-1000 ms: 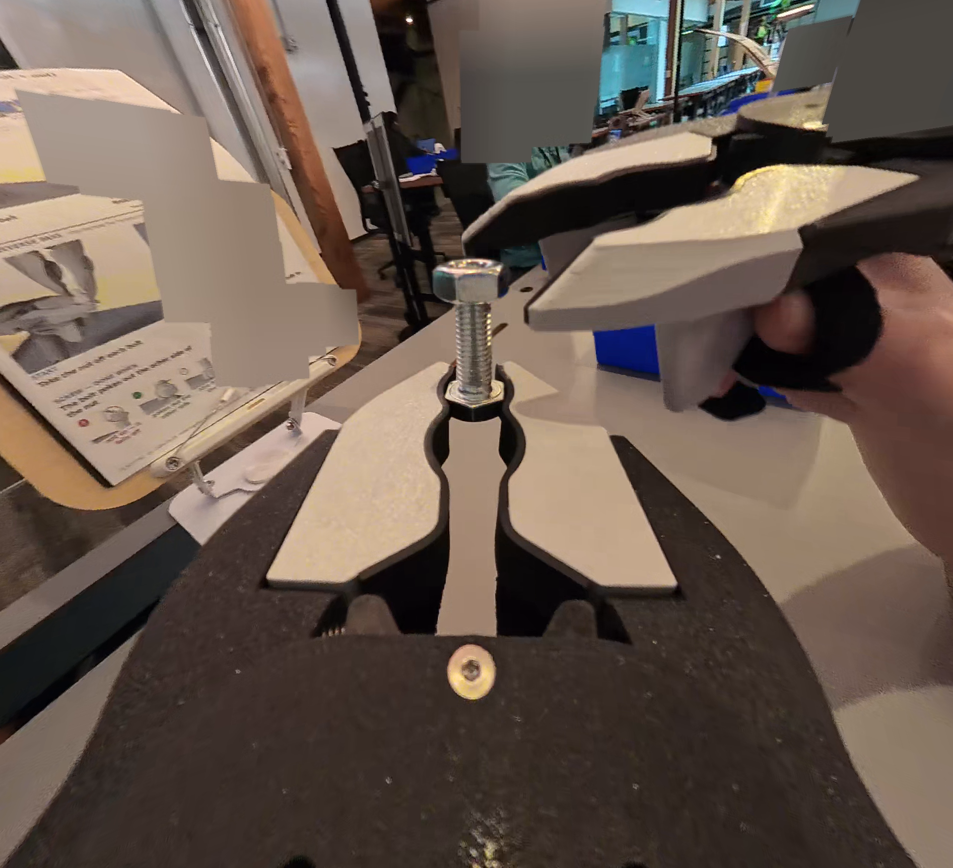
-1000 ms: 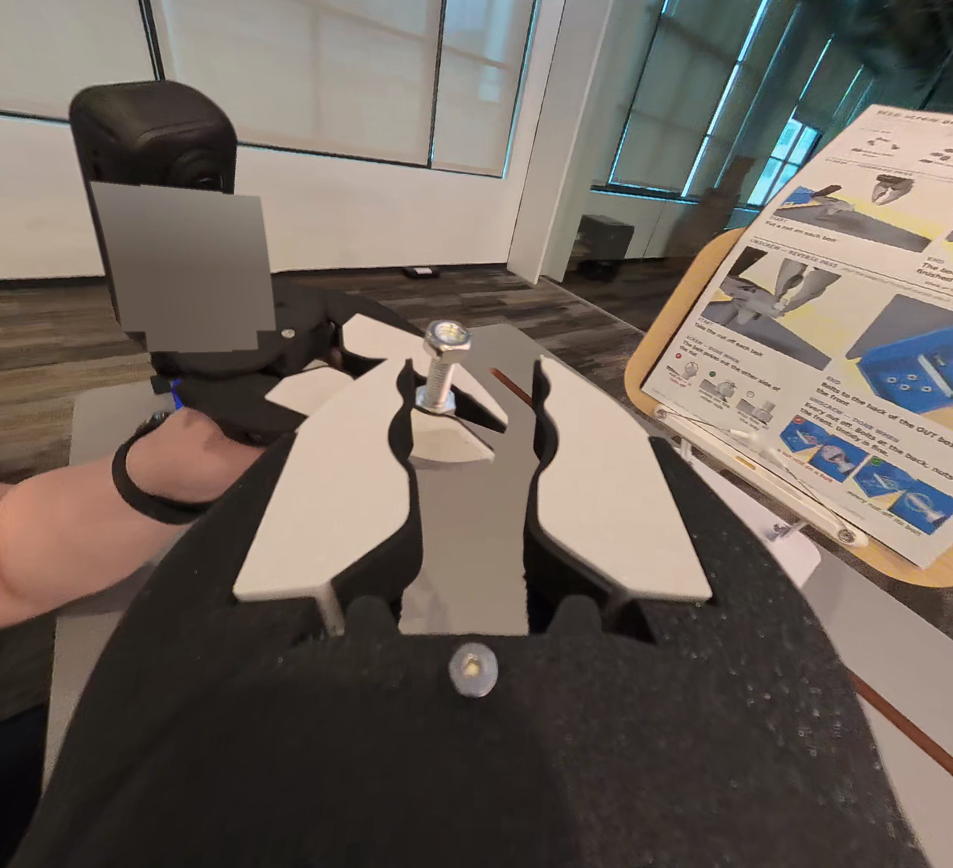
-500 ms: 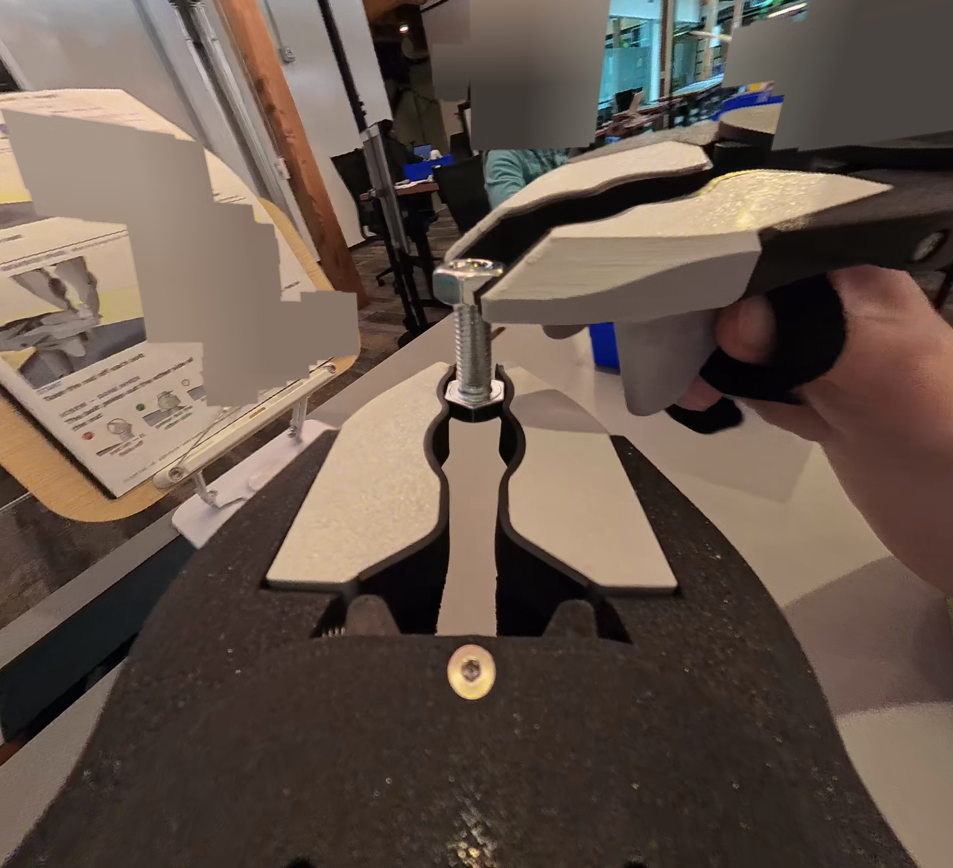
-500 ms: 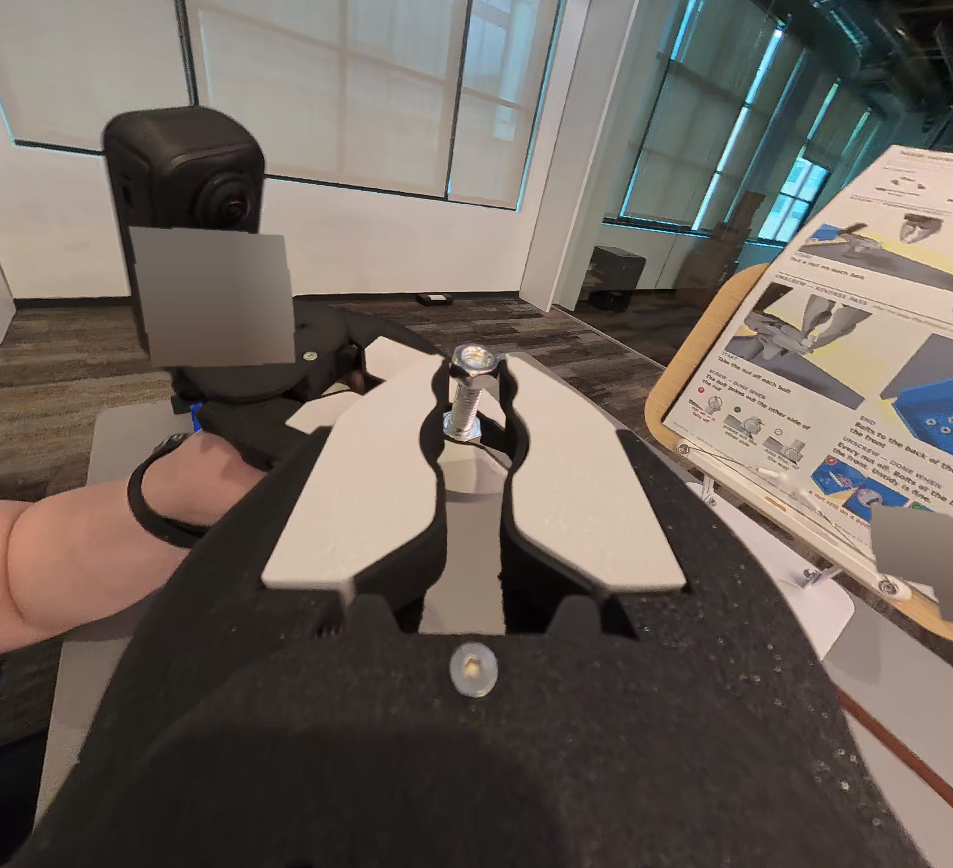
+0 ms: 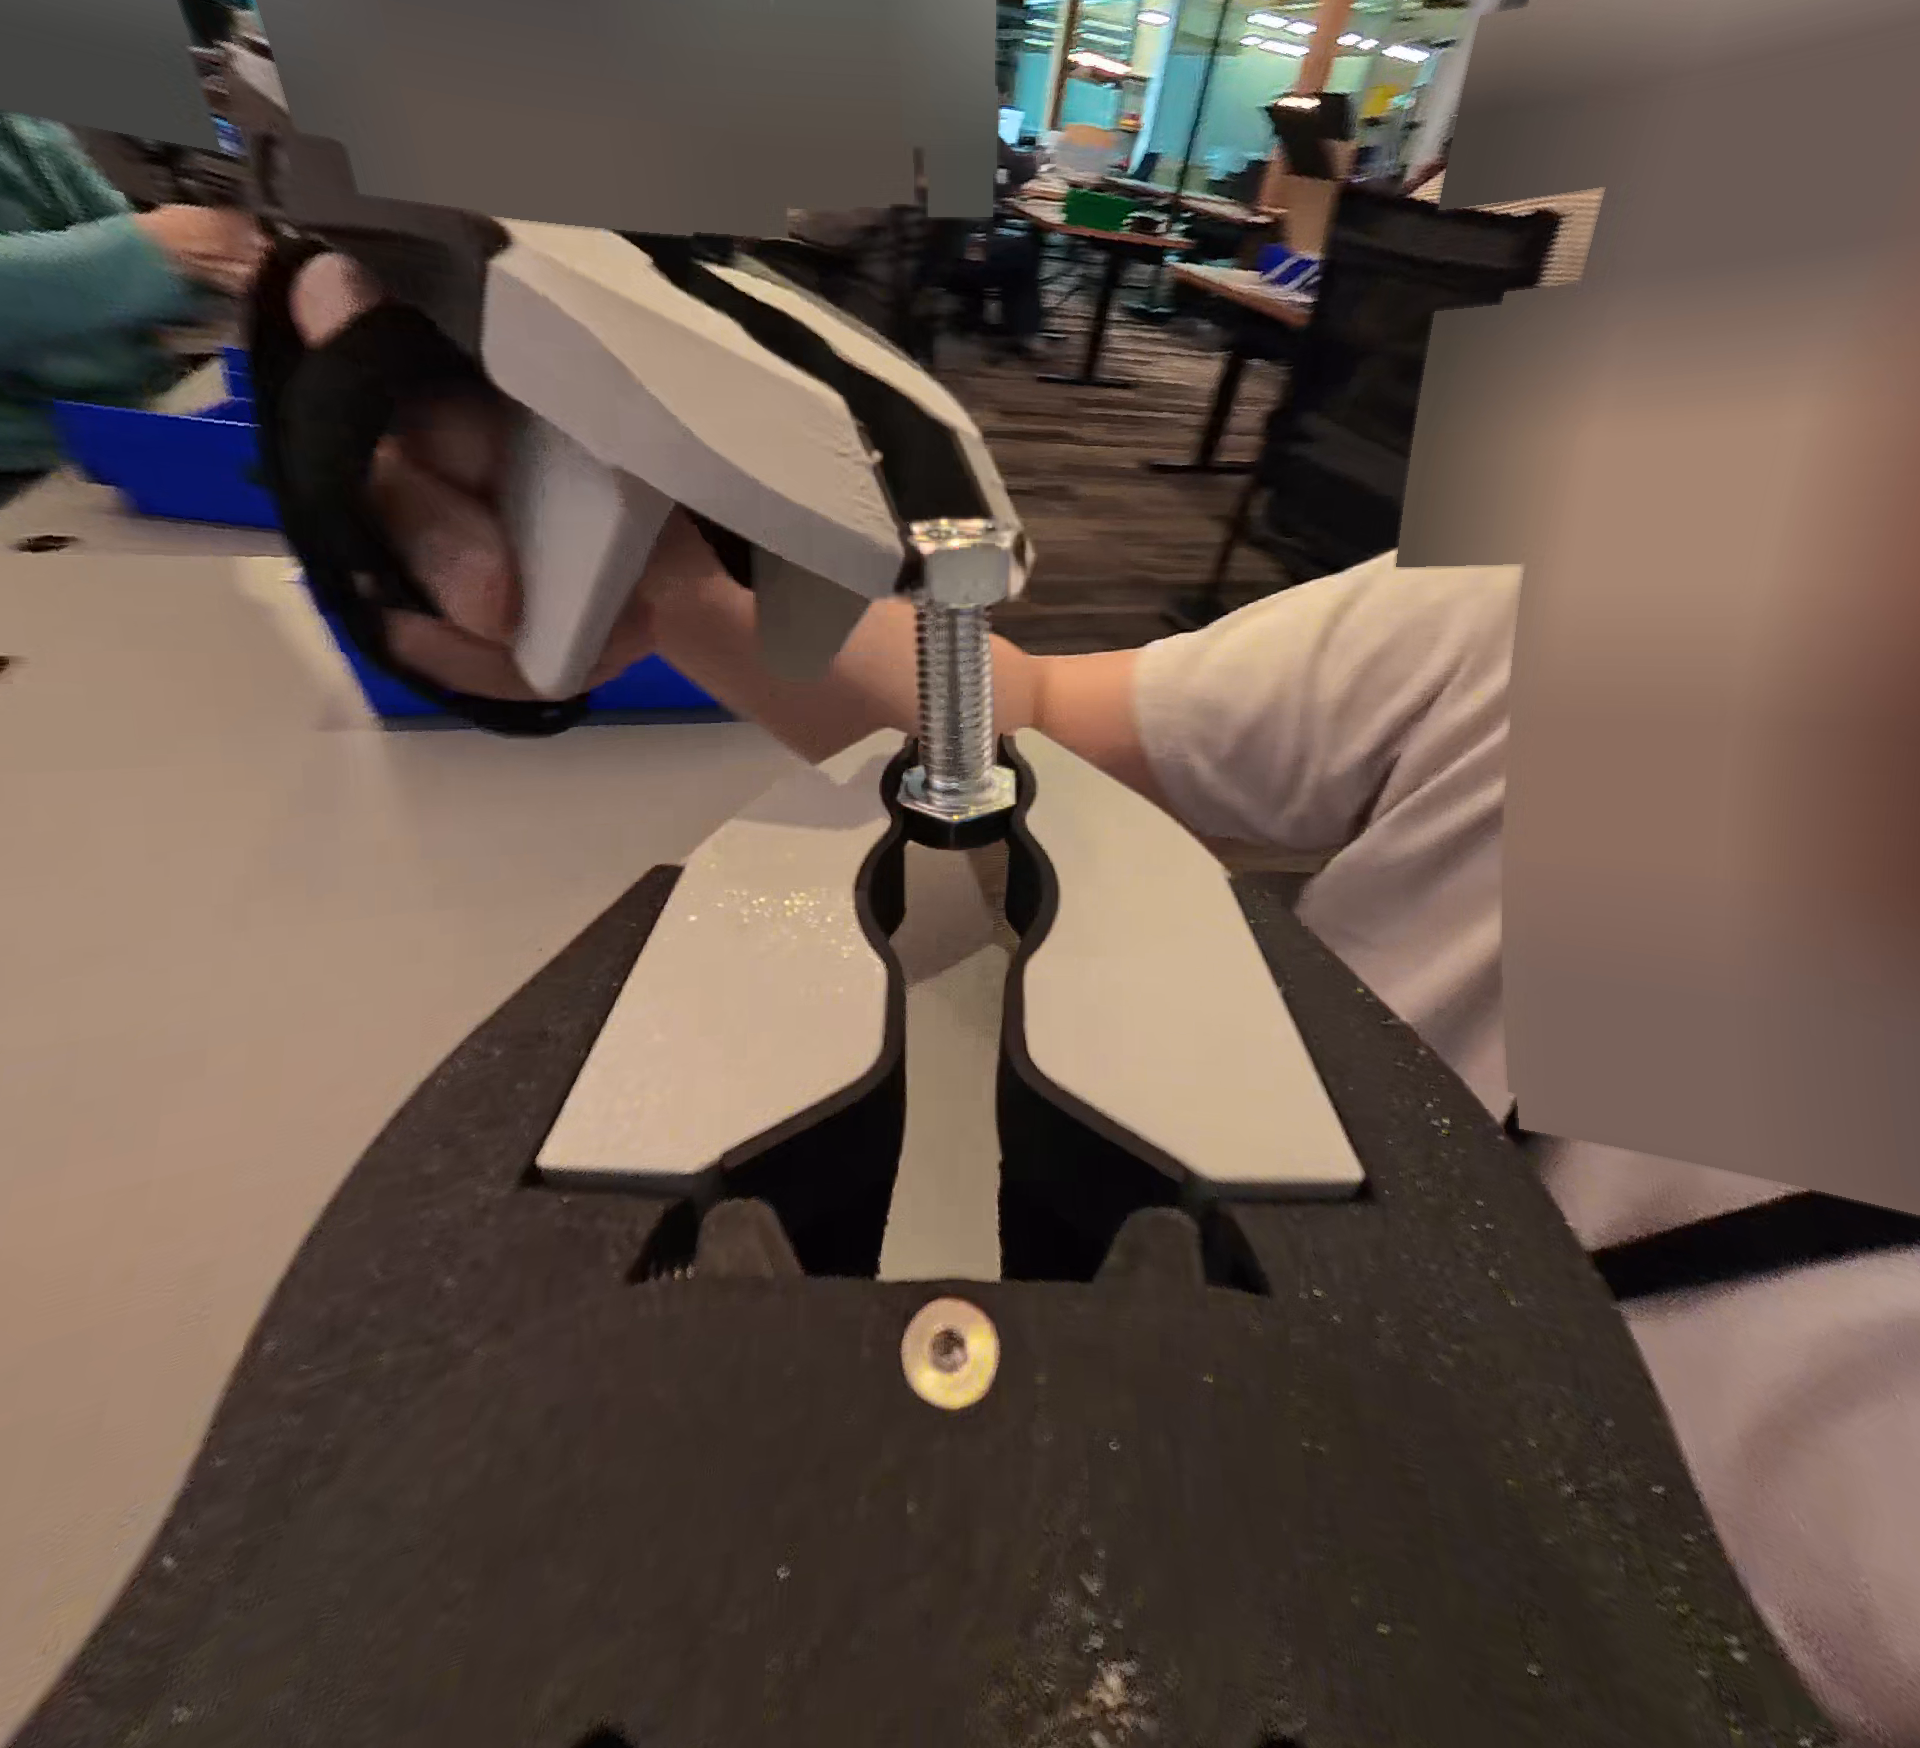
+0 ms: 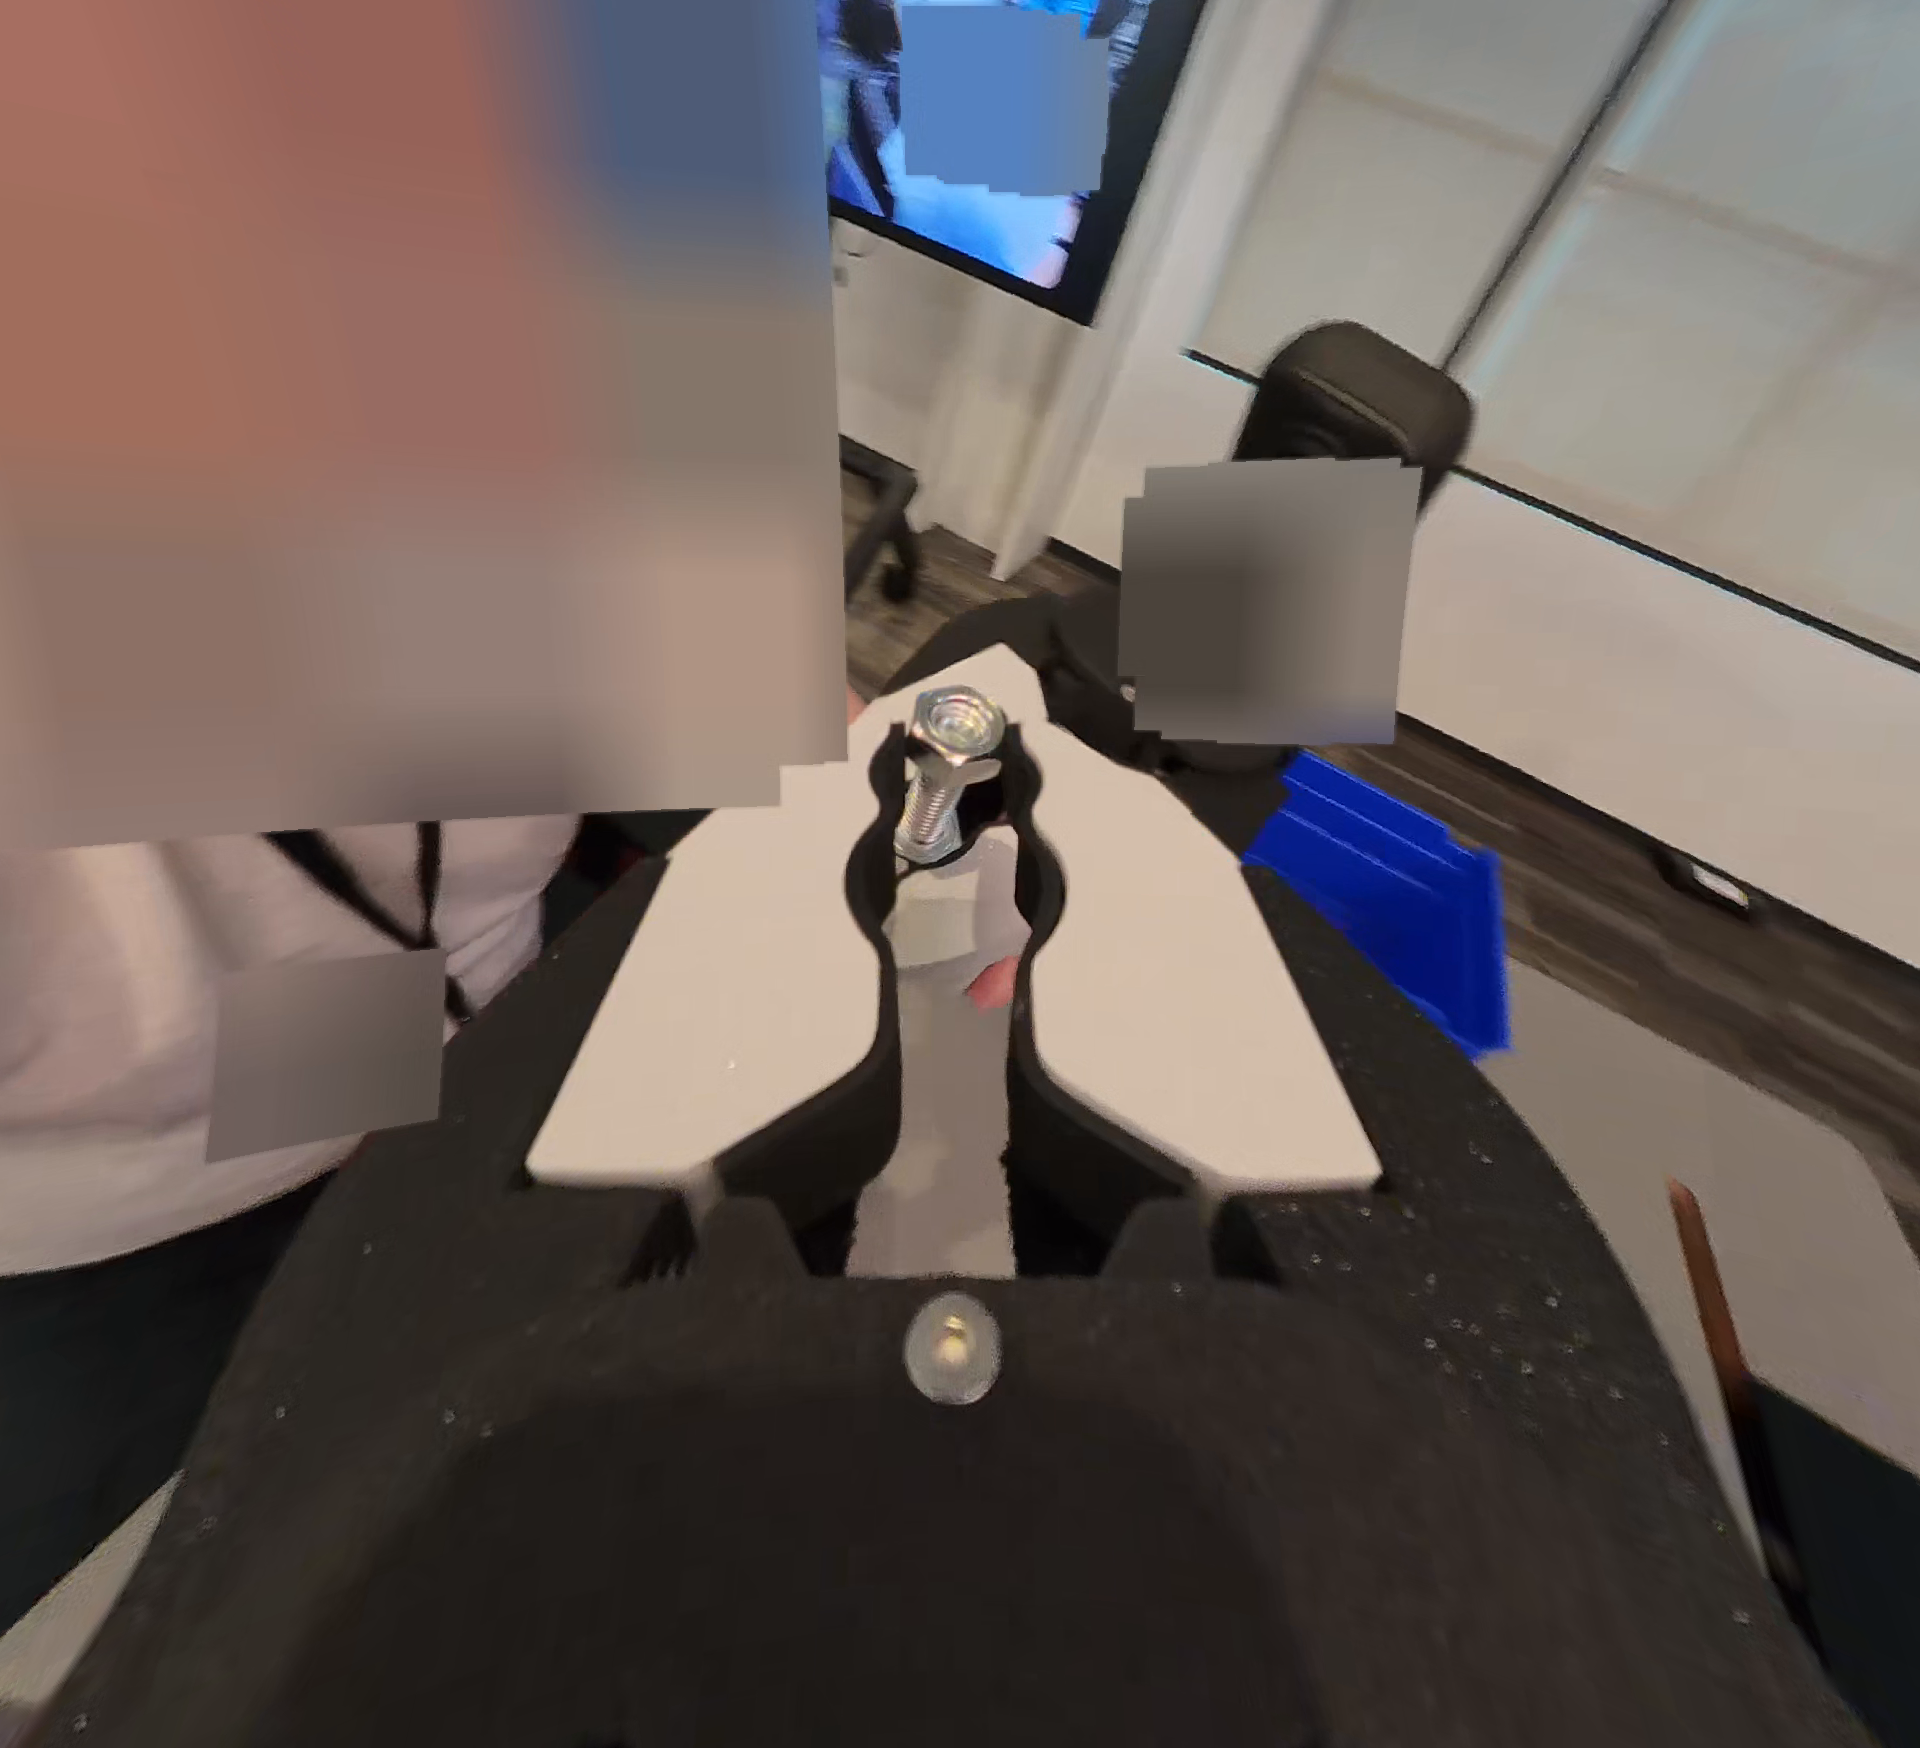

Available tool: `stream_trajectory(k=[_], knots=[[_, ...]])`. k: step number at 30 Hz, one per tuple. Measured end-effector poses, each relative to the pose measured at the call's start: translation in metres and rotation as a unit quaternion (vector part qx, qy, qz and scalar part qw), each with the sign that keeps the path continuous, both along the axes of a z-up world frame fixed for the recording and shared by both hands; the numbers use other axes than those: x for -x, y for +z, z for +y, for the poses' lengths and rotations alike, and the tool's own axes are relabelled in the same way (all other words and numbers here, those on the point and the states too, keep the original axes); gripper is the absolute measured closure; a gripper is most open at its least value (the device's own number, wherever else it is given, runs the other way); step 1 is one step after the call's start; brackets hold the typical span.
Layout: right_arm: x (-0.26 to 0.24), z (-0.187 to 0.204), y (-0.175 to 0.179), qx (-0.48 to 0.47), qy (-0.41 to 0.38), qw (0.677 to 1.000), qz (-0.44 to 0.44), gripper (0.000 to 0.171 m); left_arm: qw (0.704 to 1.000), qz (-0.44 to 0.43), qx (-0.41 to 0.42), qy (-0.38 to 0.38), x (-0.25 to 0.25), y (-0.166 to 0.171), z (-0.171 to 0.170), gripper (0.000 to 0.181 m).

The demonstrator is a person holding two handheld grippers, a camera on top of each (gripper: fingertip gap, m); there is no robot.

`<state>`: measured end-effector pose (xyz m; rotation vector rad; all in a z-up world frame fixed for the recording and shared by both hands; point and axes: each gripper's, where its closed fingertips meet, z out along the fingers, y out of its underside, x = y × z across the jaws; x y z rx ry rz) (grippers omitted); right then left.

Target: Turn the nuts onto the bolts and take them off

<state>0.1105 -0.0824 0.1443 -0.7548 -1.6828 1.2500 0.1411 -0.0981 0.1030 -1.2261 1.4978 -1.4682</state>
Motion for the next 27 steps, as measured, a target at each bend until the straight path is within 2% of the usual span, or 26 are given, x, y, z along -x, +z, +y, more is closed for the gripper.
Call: stream_trajectory(k=[3, 6, 7, 9, 10, 15, 16, 18, 21, 27], knots=[[-0.003, -0.002, -0.001, 0.005, 0.031, 0.999, 0.003, 0.154, 0.999, -0.005, 0.026, -0.023, -0.002, 0.001, -0.005, 0.167], [-0.002, 0.007, -0.002, 0.012, 0.007, 1.0, 0.004, 0.154, 1.0, 0.001, 0.016, 0.011, -0.002, -0.002, 0.007, 0.167], [-0.002, 0.013, -0.001, 0.015, -0.014, 1.0, 0.009, 0.152, 0.999, 0.003, 0.012, 0.031, -0.002, -0.002, 0.013, 0.167], [0.0, 0.031, 0.004, 0.045, -0.085, 0.995, 0.017, 0.133, 0.996, 0.011, -0.005, 0.093, -0.002, -0.005, 0.034, 0.167], [-0.001, 0.041, 0.007, 0.064, -0.127, 0.99, 0.016, 0.129, 0.991, 0.019, -0.024, 0.133, -0.002, -0.008, 0.047, 0.167], [-0.006, 0.084, 0.009, 0.143, -0.348, 0.926, 0.014, 0.129, 0.948, 0.045, -0.087, 0.303, 0.007, -0.017, 0.1, 0.167], [-0.005, 0.085, 0.007, 0.145, -0.371, 0.917, 0.01, 0.125, 0.939, 0.042, -0.1, 0.327, 0.009, -0.017, 0.108, 0.167], [-0.003, 0.089, 0.0, 0.132, -0.423, 0.896, 0.004, 0.127, 0.927, 0.043, -0.117, 0.355, 0.011, -0.017, 0.115, 0.167], [0.002, 0.095, -0.011, 0.109, -0.471, 0.875, -0.014, 0.128, 0.92, 0.038, -0.131, 0.367, 0.012, -0.014, 0.116, 0.167], [0.008, 0.096, -0.016, 0.134, -0.497, 0.857, -0.016, 0.135, 0.891, 0.042, -0.166, 0.421, 0.021, -0.011, 0.127, 0.167]])
